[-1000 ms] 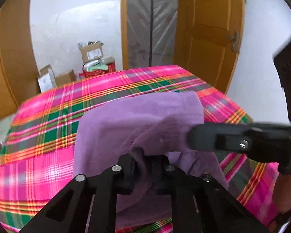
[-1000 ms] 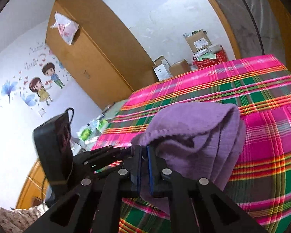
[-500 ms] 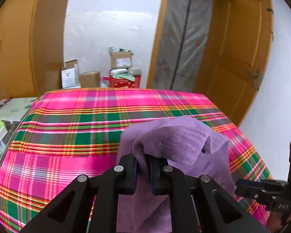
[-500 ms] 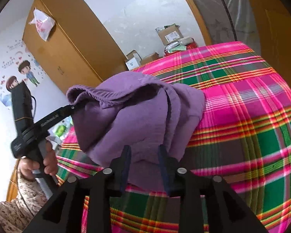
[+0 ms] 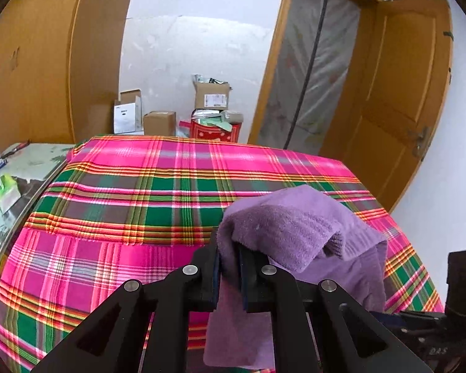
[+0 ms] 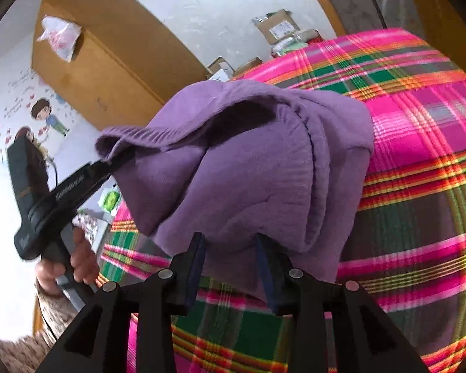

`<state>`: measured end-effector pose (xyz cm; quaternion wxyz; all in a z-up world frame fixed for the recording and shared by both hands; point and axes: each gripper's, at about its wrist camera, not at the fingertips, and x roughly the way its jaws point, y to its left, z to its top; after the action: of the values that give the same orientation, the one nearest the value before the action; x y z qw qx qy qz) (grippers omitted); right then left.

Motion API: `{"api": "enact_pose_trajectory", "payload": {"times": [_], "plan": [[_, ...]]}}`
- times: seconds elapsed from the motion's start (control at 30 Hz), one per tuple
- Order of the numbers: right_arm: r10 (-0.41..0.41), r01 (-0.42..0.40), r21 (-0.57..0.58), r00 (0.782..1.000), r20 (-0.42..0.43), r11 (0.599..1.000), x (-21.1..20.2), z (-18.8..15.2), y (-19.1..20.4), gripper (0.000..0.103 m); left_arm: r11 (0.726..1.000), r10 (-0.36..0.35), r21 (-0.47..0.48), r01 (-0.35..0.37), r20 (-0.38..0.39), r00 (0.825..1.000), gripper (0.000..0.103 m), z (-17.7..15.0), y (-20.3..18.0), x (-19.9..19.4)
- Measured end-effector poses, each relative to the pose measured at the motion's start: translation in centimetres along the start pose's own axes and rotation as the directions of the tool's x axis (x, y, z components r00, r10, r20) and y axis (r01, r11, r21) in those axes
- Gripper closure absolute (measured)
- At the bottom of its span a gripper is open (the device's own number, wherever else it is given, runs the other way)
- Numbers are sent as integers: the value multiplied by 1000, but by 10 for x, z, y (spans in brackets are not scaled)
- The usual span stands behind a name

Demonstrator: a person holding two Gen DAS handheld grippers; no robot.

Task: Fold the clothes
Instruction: 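Lift the lilac garment with both grippers, unfolding it above the bedspread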

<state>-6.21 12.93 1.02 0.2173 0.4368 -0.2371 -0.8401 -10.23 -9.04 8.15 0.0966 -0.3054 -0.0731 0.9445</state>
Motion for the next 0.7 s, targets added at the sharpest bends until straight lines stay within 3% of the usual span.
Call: {"api": "enact_pose_trajectory", "payload": {"times": [0.23, 0.27, 0.3, 0.4, 0.7], "plan": [[-5, 4, 149, 1000, 4, 989, 10, 11, -6, 69, 1000, 7, -28, -8, -11, 1000, 93, -2, 11, 5], [-16, 13, 153, 1000, 19, 988, 10, 12, -5, 74, 999, 4, -32, -4, -12, 1000, 93, -2, 13, 5], [-38, 34, 133, 999, 32, 991, 8, 12, -1, 83, 999, 1, -35, -1, -14, 1000, 93, -2, 14, 5], [-69, 64, 67, 995, 75, 996, 1, 14, 13, 95, 999, 1, -44, -1, -5, 1000, 93, 0, 17, 2], [-90, 118, -125, 974, 210, 985, -26, 23, 57, 98, 996, 32, -90, -28, 36, 999, 93, 1, 35, -20]]}}
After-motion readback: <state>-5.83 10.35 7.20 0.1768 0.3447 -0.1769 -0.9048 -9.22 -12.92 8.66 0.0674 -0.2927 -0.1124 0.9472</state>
